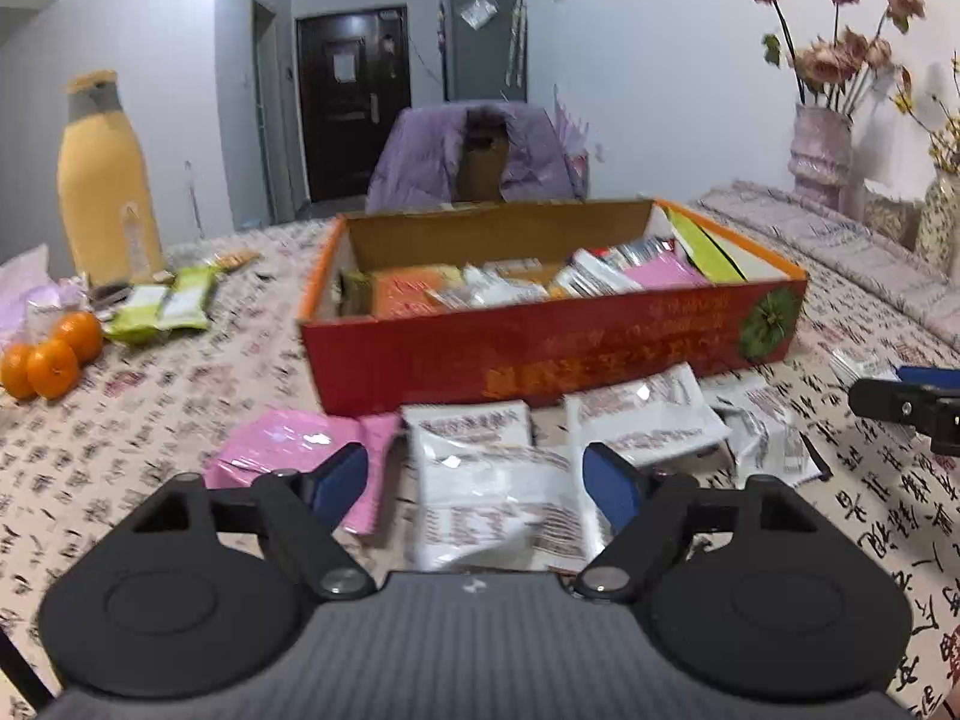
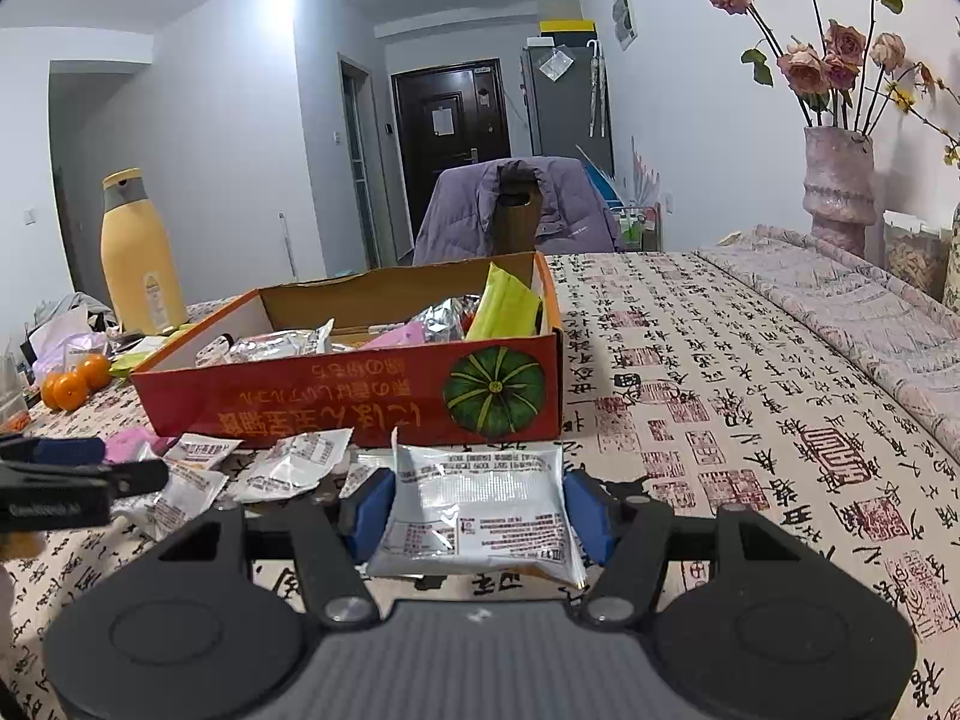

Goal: Organize snacks
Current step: 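Hold the white sachet with the right tool while the left tool grasps another white sachet, then carry both white sachets into the box and open both tools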

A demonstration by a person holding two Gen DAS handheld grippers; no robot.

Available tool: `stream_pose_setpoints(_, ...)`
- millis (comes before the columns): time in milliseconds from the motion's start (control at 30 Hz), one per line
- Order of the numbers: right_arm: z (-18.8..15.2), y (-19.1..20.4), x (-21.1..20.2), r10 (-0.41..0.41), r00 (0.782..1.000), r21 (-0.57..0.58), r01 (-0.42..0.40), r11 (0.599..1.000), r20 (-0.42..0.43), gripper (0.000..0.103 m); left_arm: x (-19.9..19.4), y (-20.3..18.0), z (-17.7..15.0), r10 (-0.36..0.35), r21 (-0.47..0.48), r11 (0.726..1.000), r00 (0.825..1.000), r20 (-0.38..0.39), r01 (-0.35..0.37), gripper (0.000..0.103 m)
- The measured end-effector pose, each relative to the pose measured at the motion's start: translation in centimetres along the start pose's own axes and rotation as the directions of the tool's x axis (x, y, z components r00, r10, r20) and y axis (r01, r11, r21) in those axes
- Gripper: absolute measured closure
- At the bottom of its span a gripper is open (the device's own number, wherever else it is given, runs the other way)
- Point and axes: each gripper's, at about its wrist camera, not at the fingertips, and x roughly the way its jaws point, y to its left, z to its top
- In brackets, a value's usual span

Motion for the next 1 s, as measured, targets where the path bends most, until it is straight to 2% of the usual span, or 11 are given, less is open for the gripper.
stream_pose_setpoints(200,-0.3,-0.1,0.1,0.008,1.000,0.006,-0.008,1.000,-0.006,0.042,1.8,-2.0,-0.7,0.046,0.044,0.998,0.998,-0.052,-0.044,0.020)
stream_pose_setpoints(367,-0.4,-0.1,0.2,0.016,1.000,0.009,-0.016,1.000,-0.009,0.042,2.2,-2.5,-0.6,0.064,0.065,0.996,0.996,-0.063,-0.060,0.014)
stream_pose_setpoints(467,-0.5,0.0,0.3,0.019,1.000,0.011,-0.018,1.000,-0.010,0.042,2.6,-2.6,-0.6,0.068,0.067,0.996,0.994,-0.091,-0.062,0.026)
stream_pose_setpoints(700,-0.5,0.1,0.3,0.025,1.000,0.008,-0.025,1.000,-0.009,0.042,2.2,-1.9,-0.7,0.060,0.020,0.998,0.995,-0.084,-0.059,0.039)
stream_pose_setpoints(1000,-0.5,0.2,0.2,0.026,1.000,0.006,-0.026,1.000,-0.007,0.042,0.7,-1.6,-0.9,0.043,0.006,0.999,0.998,-0.047,-0.043,0.043)
